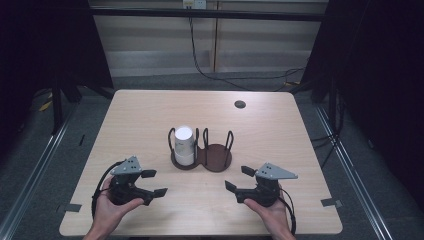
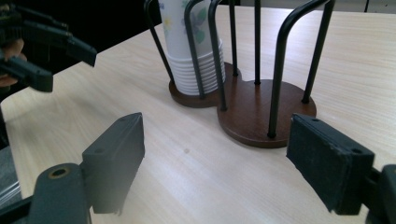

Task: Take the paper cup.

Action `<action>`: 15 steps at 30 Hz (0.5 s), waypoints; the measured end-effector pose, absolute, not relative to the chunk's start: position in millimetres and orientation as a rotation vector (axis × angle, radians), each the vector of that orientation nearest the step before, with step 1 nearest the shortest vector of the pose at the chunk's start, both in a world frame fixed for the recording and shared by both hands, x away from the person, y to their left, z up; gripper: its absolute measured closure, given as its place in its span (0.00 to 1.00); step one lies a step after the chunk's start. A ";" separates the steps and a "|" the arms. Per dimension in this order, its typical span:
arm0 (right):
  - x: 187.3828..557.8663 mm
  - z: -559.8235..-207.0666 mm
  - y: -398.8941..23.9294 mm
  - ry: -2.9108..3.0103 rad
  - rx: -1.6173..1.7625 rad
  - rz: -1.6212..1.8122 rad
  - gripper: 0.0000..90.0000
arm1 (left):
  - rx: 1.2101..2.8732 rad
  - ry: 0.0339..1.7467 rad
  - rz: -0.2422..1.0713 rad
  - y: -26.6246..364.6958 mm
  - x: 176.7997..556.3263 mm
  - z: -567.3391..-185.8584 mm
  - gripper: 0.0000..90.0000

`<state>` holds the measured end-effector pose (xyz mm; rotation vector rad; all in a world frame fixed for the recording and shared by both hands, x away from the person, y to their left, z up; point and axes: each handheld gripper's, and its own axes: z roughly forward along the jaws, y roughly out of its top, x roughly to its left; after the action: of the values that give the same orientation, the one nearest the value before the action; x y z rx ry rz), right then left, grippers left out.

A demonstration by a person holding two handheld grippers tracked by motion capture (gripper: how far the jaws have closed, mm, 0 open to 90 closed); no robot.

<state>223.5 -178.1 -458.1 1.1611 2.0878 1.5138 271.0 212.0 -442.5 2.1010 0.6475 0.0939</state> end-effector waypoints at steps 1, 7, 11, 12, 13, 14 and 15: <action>222.3 -457.2 -178.2 2.098 1.154 1.509 0.21 | 2.094 0.645 0.089 211.4 270.9 -441.7 0.26; 214.2 -460.1 -182.4 2.138 1.135 1.495 0.20 | 2.121 0.624 0.079 207.1 276.0 -434.2 0.27; 213.3 -463.1 -188.6 2.130 1.149 1.521 0.20 | 2.117 0.613 0.090 205.4 278.8 -427.7 0.26; 213.1 -462.6 -189.3 2.127 1.150 1.522 0.20 | 2.117 0.613 0.090 205.4 278.8 -427.7 0.26; 212.9 -462.1 -189.9 2.120 1.152 1.528 0.20 | 2.123 0.609 0.095 204.9 280.6 -425.4 0.26; 212.9 -462.1 -189.9 2.120 1.152 1.528 0.20 | 2.123 0.609 0.095 204.9 280.6 -425.4 0.26; 212.9 -461.8 -190.2 2.114 1.155 1.531 0.20 | 2.116 0.612 0.092 204.6 281.9 -424.1 0.26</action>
<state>212.9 -190.2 -461.8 1.1554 2.1143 1.5313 281.9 204.6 -424.1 2.1164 0.6123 0.0916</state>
